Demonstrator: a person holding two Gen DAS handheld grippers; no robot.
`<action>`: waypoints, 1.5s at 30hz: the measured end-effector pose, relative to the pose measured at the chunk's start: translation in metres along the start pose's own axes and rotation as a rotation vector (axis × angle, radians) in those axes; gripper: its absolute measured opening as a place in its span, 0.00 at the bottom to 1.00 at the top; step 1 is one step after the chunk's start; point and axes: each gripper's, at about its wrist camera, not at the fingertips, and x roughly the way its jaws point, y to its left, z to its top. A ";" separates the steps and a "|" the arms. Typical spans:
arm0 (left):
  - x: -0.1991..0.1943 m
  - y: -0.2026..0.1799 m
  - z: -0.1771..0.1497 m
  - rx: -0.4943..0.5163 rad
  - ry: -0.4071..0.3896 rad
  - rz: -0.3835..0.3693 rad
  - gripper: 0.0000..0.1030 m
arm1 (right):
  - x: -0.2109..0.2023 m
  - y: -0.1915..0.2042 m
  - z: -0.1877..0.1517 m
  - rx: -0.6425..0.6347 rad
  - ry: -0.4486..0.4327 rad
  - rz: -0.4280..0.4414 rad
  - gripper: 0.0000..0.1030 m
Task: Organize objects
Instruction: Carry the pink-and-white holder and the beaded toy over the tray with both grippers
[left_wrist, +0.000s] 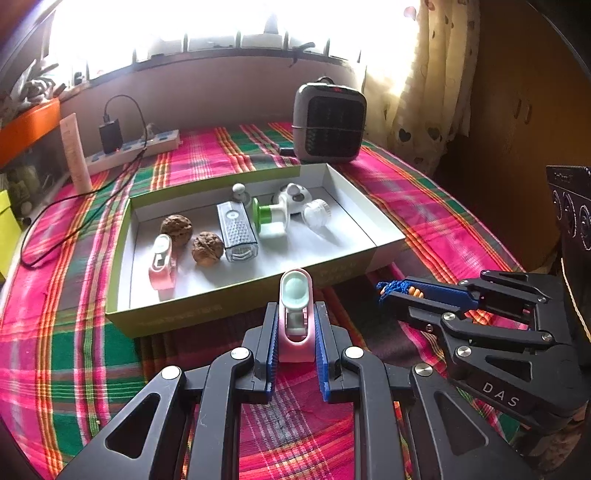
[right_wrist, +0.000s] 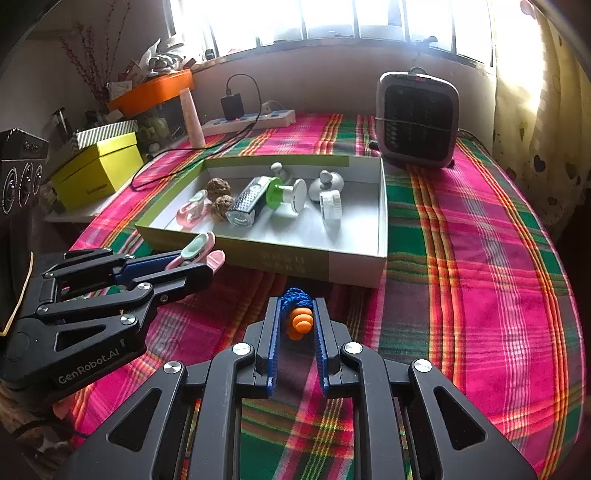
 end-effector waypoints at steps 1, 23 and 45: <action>-0.001 0.001 0.001 -0.002 -0.003 0.001 0.15 | -0.001 0.000 0.001 -0.001 -0.003 0.001 0.17; -0.010 0.020 0.016 -0.028 -0.042 0.042 0.15 | 0.001 0.008 0.025 -0.027 -0.043 0.009 0.17; 0.016 0.047 0.032 -0.092 -0.018 0.063 0.15 | 0.029 -0.001 0.052 -0.026 -0.033 0.011 0.17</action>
